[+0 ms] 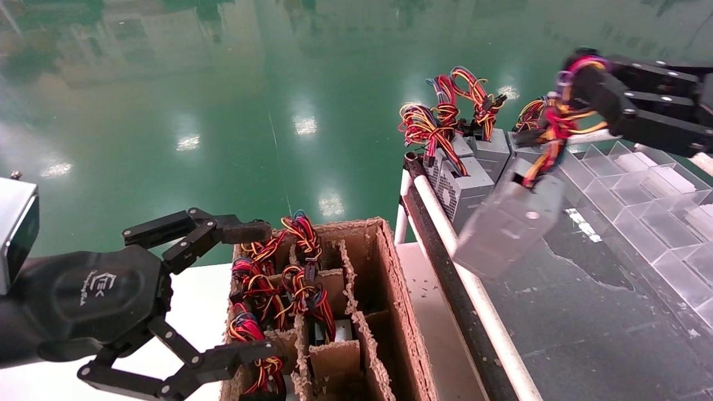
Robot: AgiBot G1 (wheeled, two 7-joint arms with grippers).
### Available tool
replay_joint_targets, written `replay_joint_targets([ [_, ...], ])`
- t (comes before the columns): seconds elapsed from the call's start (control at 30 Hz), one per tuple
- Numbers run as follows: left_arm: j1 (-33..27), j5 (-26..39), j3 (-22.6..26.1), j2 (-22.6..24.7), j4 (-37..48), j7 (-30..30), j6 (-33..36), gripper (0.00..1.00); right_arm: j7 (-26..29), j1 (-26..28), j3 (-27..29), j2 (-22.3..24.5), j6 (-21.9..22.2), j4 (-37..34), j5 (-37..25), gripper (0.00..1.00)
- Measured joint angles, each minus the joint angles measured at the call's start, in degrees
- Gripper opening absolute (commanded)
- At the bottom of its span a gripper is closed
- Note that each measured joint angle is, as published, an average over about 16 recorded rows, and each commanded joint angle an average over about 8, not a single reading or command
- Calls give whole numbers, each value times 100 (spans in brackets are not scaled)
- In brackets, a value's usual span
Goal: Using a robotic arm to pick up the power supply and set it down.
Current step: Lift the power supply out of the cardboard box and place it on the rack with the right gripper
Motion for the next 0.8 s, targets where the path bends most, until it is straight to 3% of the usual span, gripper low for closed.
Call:
replay_joint_targets([
  [0.43, 0, 0, 1, 0, 0, 0, 0, 100, -693, 597, -328, -103, 126, -1502, -705, 0],
  [0.8, 0, -1, 1, 0, 0, 1, 0, 100, -984, 1224, -590, -719, 1107, -2685, -1210, 0],
])
